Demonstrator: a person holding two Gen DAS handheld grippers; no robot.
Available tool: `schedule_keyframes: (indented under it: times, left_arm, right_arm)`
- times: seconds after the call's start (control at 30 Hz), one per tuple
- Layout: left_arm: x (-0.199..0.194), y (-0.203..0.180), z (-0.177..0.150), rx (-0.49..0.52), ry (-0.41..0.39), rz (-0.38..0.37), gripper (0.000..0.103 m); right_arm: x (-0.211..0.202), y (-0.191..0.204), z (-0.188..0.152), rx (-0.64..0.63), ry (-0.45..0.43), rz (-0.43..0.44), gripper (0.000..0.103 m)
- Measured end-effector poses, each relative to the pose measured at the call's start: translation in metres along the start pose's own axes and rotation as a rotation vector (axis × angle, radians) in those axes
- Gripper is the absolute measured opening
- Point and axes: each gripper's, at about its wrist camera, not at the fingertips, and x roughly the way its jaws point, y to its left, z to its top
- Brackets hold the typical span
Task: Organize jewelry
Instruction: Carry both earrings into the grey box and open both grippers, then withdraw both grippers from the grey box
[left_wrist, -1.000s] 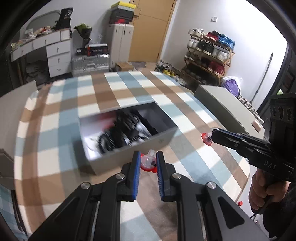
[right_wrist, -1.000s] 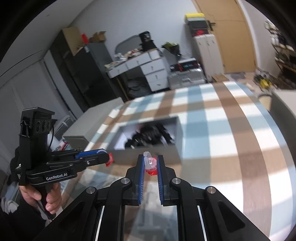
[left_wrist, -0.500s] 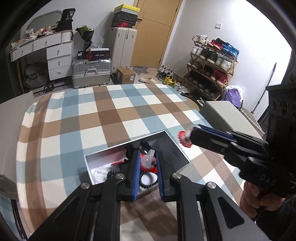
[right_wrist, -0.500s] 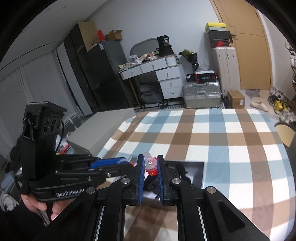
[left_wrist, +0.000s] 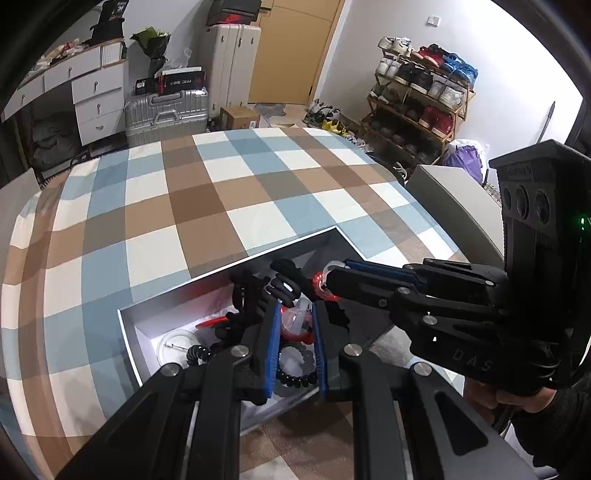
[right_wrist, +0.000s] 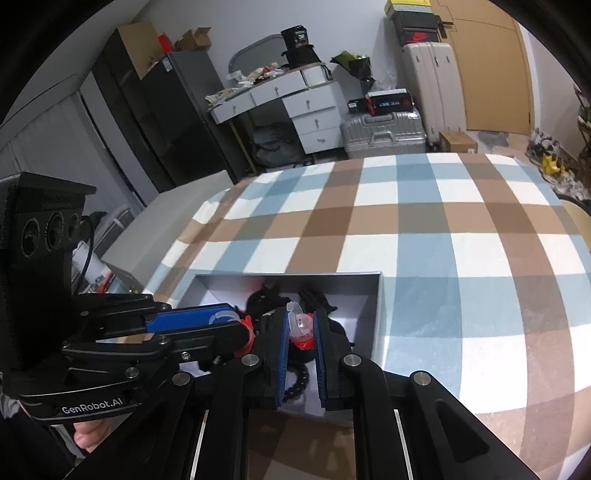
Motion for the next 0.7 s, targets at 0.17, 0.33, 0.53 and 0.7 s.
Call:
schedule_keyframes:
  times: [0.17,0.33,0.53,0.7]
  left_arm:
    - [-0.002,-0.002,0.0,0.004,-0.014,-0.014,0.012]
    - [-0.001,-0.004,0.001,0.024,-0.017,0.051,0.012]
    - [-0.005,0.0,-0.002,0.001,-0.019,0.033,0.028]
    - [-0.02,0.0,-0.003,-0.025,-0.085,0.066,0.041]
  right_arm:
    - [0.001,0.003,0.002,-0.012,0.002,0.006,0.014]
    - [0.0,0.002,0.002,-0.004,-0.005,0.017,0.015]
    - [-0.012,-0.003,-0.001,0.013,-0.04,0.013,0.017]
    - [-0.03,-0.001,-0.004,-0.003,-0.09,-0.007,0.033]
